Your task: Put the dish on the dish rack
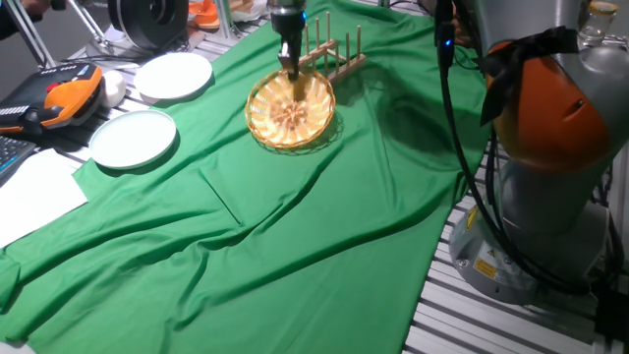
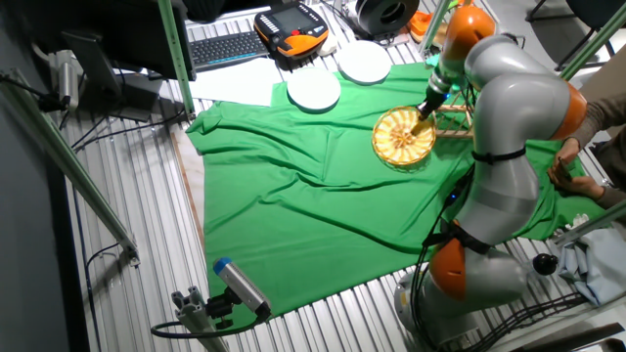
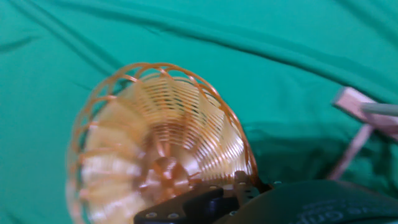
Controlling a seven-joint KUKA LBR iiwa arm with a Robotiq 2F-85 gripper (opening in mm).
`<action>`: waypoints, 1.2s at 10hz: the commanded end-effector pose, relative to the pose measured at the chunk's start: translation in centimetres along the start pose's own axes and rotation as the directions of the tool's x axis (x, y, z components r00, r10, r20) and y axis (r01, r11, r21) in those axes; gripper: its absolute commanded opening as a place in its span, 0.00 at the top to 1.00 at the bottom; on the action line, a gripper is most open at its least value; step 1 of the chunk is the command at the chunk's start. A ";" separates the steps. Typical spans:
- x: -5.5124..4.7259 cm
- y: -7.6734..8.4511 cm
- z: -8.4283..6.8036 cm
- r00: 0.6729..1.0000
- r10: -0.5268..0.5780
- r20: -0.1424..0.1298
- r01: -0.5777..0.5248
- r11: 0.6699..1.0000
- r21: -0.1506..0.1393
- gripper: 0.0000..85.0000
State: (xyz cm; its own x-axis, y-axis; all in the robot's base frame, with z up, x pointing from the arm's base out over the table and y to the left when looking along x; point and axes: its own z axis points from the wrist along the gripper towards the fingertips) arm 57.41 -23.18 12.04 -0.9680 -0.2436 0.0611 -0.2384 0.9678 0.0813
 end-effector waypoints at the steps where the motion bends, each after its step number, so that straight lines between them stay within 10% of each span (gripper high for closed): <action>1: 0.2 0.0 -3.7 1.000 0.007 -0.006 -0.007 1.000 0.008 1.00; 8: 2.0 0.0 -10.4 0.995 0.090 -0.034 -0.087 0.992 0.095 1.00; 12: 3.1 -0.1 -10.9 0.978 0.209 -0.006 -0.206 0.967 0.151 1.00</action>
State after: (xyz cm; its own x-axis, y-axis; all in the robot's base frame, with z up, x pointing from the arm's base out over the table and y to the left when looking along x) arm 55.27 -24.72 22.98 -0.9948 -0.0634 0.0799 -0.0697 0.9944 -0.0790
